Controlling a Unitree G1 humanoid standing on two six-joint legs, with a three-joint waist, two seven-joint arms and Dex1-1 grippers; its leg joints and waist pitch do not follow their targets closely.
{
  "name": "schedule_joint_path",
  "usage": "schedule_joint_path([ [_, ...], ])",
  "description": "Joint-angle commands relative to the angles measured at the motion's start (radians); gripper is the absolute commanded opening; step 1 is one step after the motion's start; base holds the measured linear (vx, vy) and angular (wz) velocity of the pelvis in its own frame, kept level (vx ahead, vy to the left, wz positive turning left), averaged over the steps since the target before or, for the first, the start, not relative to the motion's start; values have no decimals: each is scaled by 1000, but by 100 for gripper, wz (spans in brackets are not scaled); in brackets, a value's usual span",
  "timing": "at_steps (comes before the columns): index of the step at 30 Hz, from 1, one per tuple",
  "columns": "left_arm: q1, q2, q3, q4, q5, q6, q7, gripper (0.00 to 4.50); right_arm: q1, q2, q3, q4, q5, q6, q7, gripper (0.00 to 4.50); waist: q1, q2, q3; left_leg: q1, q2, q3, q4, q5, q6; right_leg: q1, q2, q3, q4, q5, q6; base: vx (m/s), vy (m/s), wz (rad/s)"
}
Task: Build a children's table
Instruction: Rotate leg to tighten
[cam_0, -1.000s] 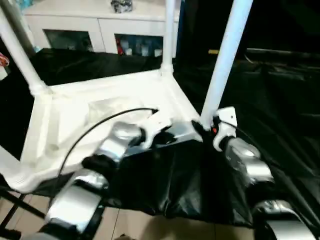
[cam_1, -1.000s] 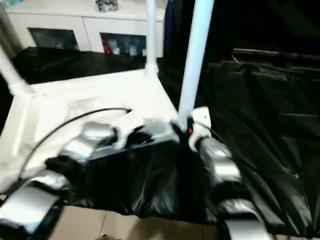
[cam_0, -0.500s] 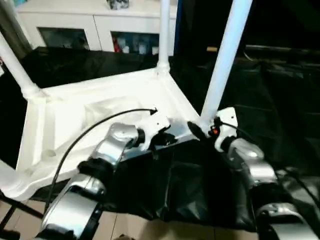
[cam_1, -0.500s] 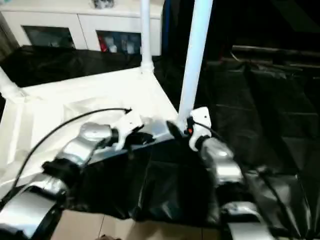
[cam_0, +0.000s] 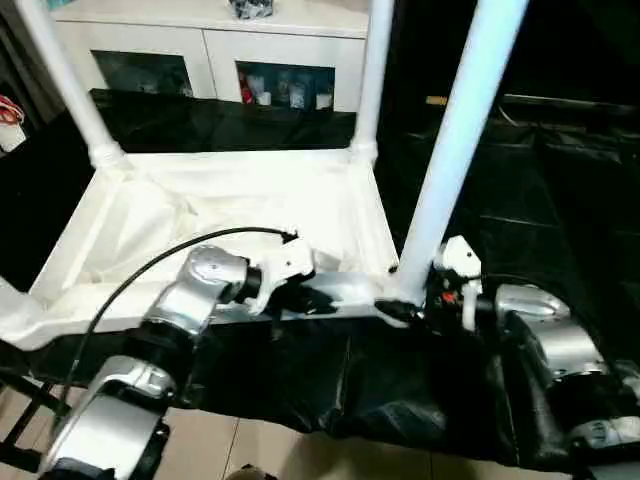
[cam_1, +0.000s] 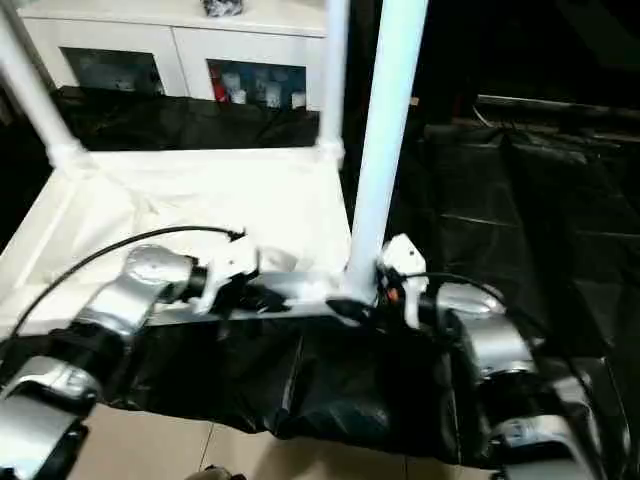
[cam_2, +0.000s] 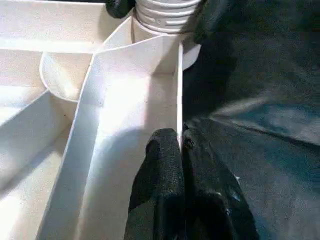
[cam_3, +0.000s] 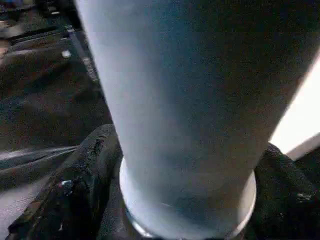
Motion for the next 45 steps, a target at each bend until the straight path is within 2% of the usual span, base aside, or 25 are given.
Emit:
schedule_joint_path([
  [1, 7, 18, -6, -18, 2, 6, -16, 0, 0, 1, 32, -10, 1, 15, 46, 322, 5, -10, -61, 13, 70, -26, -69, -142, 80, 43, -74, 48, -59, -67, -279, 0, 0, 0],
  [3, 9, 30, -6, -23, 0, 10, -29, 0, -2, -1, 35, -15, 2, 19, 60, 297, 4, -12, -62, 11, 69, -25, -65, -120, 93, 44, -74, 47, -54, -30, -291, 0, 0, 0],
  [4, 10, 37, -5, -24, 0, 10, -32, 0, -3, -2, 38, -16, 2, 21, 67, 289, 4, -21, -62, 11, 68, -24, -65, -118, 97, 45, -74, 47, -55, -29, -292, 0, 0, 0],
  [5, 11, 43, -4, -25, -2, 11, -37, 0, -3, -3, 43, -18, 3, 23, 74, 286, 6, -16, -61, 11, 69, -26, -65, -117, 97, 44, -75, 47, -54, -37, -293, 0, 0, 0],
  [8, 15, 53, -1, -27, -6, 12, -33, 0, 0, 3, 50, -21, 6, 23, 73, 278, 6, -20, -59, 13, 70, -25, -67, -133, 87, 42, -74, 47, -56, -63, -290, 0, 0, 0],
  [12, 17, 37, 8, -27, -8, 17, 8, 0, 13, 39, 36, -22, 15, 20, 33, 277, 5, -20, -58, 13, 70, -26, -68, -141, 74, 42, -74, 48, -56, -81, -285, 0, 0, 0],
  [14, 4, 8, 19, -3, 5, 19, 83, 0, 10, 79, 14, 4, 4, 5, -61, 276, 3, -17, -58, 15, 71, -26, -68, -144, 67, 38, -75, 50, -56, -79, -286, 0, 0, 0],
  [16, -22, -39, 35, 37, 25, 24, 204, 0, 2, 139, -18, 52, -21, -22, -221, 276, -3, -18, -57, 16, 67, -28, -71, -163, 46, 36, -78, 52, -62, -106, -283, 0, 0, 0],
  [20, -54, -92, 31, 75, 44, 49, 317, 0, -24, 214, -53, 127, -50, -33, -443, 275, -9, -16, -51, 22, 65, -32, -81, -236, 0, 36, -76, 52, -76, -225, -246, 0, 0, 0],
  [21, -81, -145, 26, 104, 61, 70, 411, 0, -53, 287, -85, 191, -68, -33, -641, 275, -11, -8, -53, 25, 65, -32, -81, -245, -14, 32, -76, 55, -76, -222, -240, 0, 0, 0],
  [22, -84, -152, 26, 108, 63, 74, 422, 0, -57, 297, -89, 199, -70, -33, -667, 275, -15, -10, -52, 27, 64, -32, -84, -256, -27, 31, -75, 55, -78, -227, -236, 0, 0, 0],
  [23, -95, -180, 25, 120, 71, 86, 463, 0, -74, 334, -107, 228, -78, -33, -764, 275, -14, -4, -54, 29, 64, -35, -83, -254, -33, 32, -76, 54, -75, -221, -237, 0, 0, 0],
  [24, -100, -193, 26, 125, 74, 91, 482, 0, -82, 352, -116, 242, -83, -36, -809, 275, -18, -8, -54, 27, 61, -32, -83, -251, -35, 31, -74, 56, -77, -206, -235, 0, 0, 0],
  [26, -106, -229, 20, 131, 83, 94, 518, 0, -99, 395, -115, 267, -91, -58, -856, 275, -17, -5, -57, 25, 61, -32, -81, -238, -25, 36, -73, 55, -74, -171, -235, 0, 0, 0],
  [29, -103, -248, 12, 133, 88, 82, 518, 0, -105, 413, -99, 280, -118, -87, -880, 275, -14, -8, -60, 20, 58, -30, -77, -191, 9, 42, -72, 54, -68, -85, -244, 0, 0, 0],
  [30, -101, -249, 12, 130, 87, 81, 512, 0, -104, 414, -100, 278, -116, -89, -876, 345, -14, -8, -59, 19, 58, -29, -77, -189, 19, 43, -72, 53, -68, -80, -246, 0, 0, 0],
  [33, -84, -246, 6, 106, 69, 74, 459, 0, -100, 415, -111, 263, -97, -111, -845, 347, -14, -8, -56, 20, 60, -30, -79, -218, 23, 41, -74, 53, -74, -131, -241, 0, 0, 0],
  [34, -78, -240, 4, 99, 65, 68, 437, 0, -100, 408, -112, 259, -98, -118, -837, 367, -14, -7, -57, 21, 61, -31, -80, -222, 21, 41, -74, 53, -75, -139, -240, 0, 0, 0],
  [37, -60, -215, -1, 76, 53, 46, 378, 0, -88, 374, -102, 230, -97, -120, -783, 381, -16, -5, -60, 18, 62, -32, -79, -207, 24, 45, -71, 53, -69, -92, -245, 0, 0, 0],
  [40, -34, -163, -8, 35, 33, 32, 278, 0, -57, 282, -78, 161, -74, -113, -610, 381, -17, -7, -65, 12, 60, -30, -68, -128, 78, 54, -72, 51, -53, 57, -273, 0, 0, 0],
  [41, -34, -163, -8, 35, 33, 32, 278, 0, -57, 282, -78, 161, -74, -113, -610, 381, -18, -8, -67, 12, 60, -29, -66, -116, 87, 53, -71, 50, -51, 76, -280, 0, 0, 0],
  [43, -26, -128, -10, 20, 24, 26, 219, 0, -35, 217, -55, 126, -70, -123, -483, 381, -15, -9, -69, 11, 58, -27, -60, -93, 108, 55, -70, 48, -47, 106, -296, 0, 0, 0],
  [44, -26, -128, -10, 20, 24, 26, 219, 0, -35, 217, -55, 126, -70, -123, -483, 381, -12, -7, -67, 8, 61, -25, -59, -90, 118, 52, -69, 48, -46, 114, -303, 0, 0, 0],
  [45, -23, -101, -9, 18, 17, 7, 172, 0, -18, 159, -33, 101, -57, -122, -353, 381, -10, -9, -66, 10, 62, -24, -59, -104, 119, 51, -68, 46, -47, 90, -305, 0, 0, 0],
])
